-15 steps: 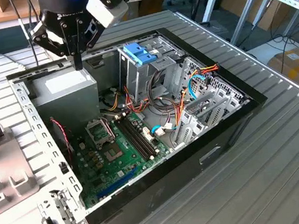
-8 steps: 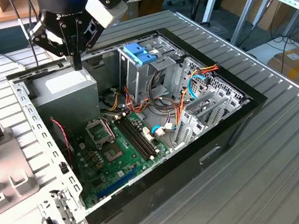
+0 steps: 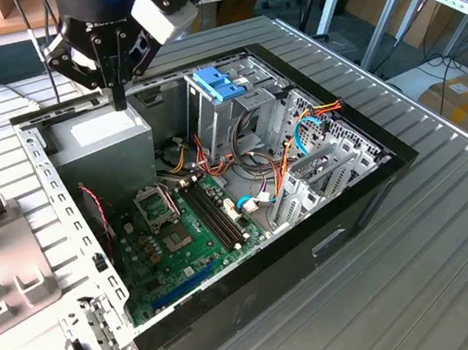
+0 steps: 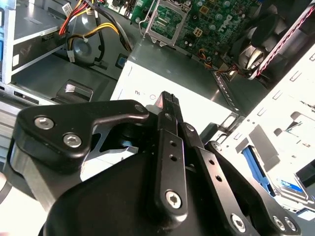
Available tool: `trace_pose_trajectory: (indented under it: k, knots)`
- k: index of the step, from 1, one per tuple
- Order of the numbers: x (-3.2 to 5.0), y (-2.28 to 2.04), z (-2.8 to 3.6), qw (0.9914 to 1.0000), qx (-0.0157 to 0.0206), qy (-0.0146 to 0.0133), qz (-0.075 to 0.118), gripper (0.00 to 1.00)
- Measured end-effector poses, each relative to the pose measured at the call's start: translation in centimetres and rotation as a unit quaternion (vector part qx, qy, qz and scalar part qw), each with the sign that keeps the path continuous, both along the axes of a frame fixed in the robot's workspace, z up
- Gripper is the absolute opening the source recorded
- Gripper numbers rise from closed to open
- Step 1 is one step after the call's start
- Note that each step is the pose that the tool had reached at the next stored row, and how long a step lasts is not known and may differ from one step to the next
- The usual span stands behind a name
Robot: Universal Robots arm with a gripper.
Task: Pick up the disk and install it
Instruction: 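Reach for the disk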
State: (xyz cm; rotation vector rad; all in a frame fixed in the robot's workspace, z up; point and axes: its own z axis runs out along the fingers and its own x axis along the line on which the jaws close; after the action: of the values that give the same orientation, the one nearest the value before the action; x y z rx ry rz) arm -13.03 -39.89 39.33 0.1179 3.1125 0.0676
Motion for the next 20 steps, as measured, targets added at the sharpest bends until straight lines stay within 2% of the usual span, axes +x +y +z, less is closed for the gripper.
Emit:
trace_pose_trajectory:
  k: [20]
  knots:
    - [-0.55,0.0,0.0,1.0,0.0,0.0,0.0,0.11]
